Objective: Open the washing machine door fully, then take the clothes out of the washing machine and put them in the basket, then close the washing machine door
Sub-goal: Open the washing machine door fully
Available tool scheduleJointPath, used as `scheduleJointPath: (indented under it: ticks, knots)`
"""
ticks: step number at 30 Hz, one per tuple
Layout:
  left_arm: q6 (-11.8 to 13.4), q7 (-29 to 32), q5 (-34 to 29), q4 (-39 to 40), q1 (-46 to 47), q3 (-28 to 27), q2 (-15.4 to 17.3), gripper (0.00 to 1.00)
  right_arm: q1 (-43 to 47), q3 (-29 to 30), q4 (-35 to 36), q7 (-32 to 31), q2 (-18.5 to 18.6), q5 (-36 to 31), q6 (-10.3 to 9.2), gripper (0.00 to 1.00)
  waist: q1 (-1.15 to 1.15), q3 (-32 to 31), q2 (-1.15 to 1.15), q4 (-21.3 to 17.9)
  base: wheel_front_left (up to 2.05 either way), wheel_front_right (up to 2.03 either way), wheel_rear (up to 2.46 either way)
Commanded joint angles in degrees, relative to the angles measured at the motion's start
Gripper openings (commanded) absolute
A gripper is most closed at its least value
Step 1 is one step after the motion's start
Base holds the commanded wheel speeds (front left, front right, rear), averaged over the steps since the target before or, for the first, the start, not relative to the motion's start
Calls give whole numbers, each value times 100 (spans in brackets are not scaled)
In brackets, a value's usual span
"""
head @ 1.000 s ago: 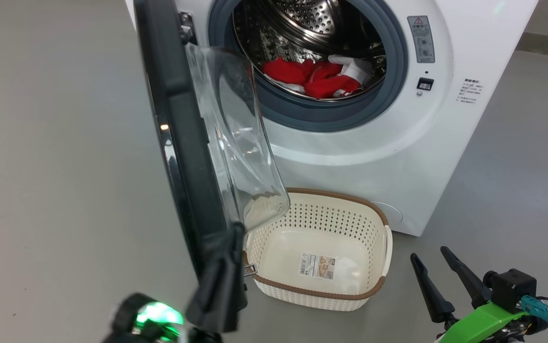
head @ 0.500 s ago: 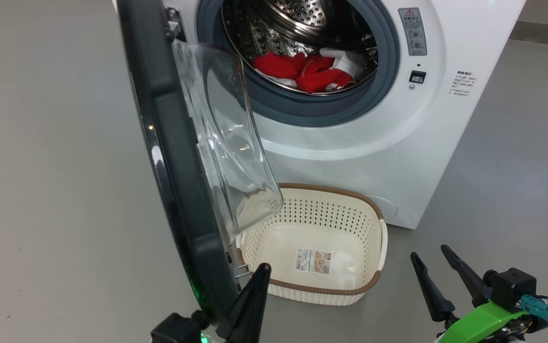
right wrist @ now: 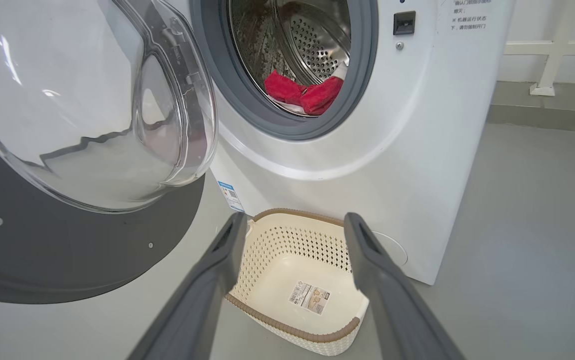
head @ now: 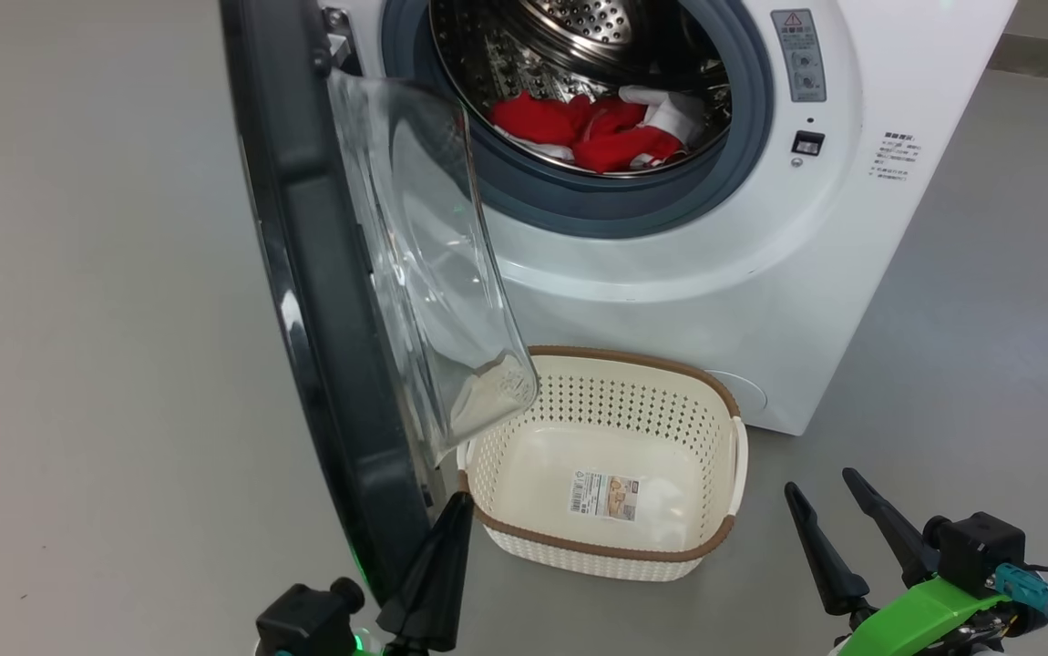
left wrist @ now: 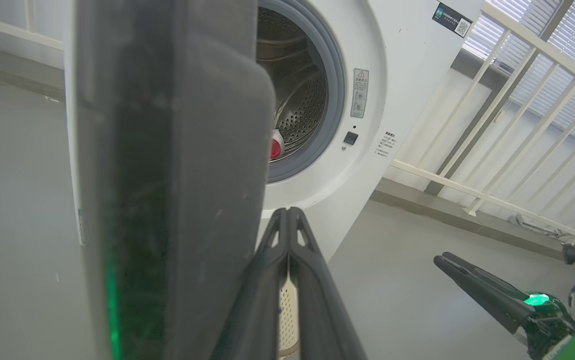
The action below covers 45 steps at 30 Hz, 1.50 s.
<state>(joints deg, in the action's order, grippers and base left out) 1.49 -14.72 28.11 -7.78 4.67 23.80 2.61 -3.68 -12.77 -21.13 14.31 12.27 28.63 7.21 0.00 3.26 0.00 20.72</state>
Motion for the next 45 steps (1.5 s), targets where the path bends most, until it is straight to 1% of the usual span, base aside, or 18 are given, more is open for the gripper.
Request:
scheduleJointPath:
  ticks: [1, 10, 16, 22, 28, 29, 32, 37, 38, 45]
  knots:
    - [32, -28, -54, 83, 139, -331, 27, 0, -104, -92, 143, 69, 42, -11, 28, 100, 0, -3, 0, 23, 0, 0, 0]
    - [19, -28, -217, 95, -18, -638, 27, 0, -105, -133, 143, 69, 41, -4, 28, 100, 0, -10, 0, 115, 0, 0, 0]
    - [30, -28, -330, 145, -223, -960, 27, 0, -91, -159, 152, 69, 40, 0, 28, 100, 0, 4, 0, 191, 0, 0, 0]
    - [0, -28, -498, 216, -390, -1369, 27, 0, -80, -194, 143, 69, 43, 5, 28, 100, 0, 1, 0, 248, 0, 0, 0]
    - [-22, -28, -640, 250, -430, -1903, 76, 0, -65, -229, 142, 69, 17, 9, 28, 100, 0, -4, 0, 269, 0, 0, 0]
    - [-27, -28, -680, 257, -420, -2066, 87, 0, -64, -243, 140, 69, 14, 12, 28, 100, 0, -1, 0, 268, 0, 0, 0]
    - [-28, -28, -737, 266, -421, -2280, 93, 0, -63, -259, 140, 69, 9, 13, 28, 100, 0, -2, 0, 259, 0, 0, 0]
    - [-56, -28, -805, 236, -393, -2626, 97, 0, -60, -276, 137, 69, 9, 21, 28, 100, 0, 14, 0, 236, 0, 0, 0]
    - [-56, -28, -805, 236, -393, -2626, 97, 0, -60, -276, 137, 69, 9, 21, 28, 100, 0, 14, 0, 236, 0, 0, 0]
    - [-157, -28, -916, 68, -139, -3118, 129, 0, -94, -297, 140, 69, 38, 19, 28, 100, 0, 123, 0, 232, 0, 0, 0]
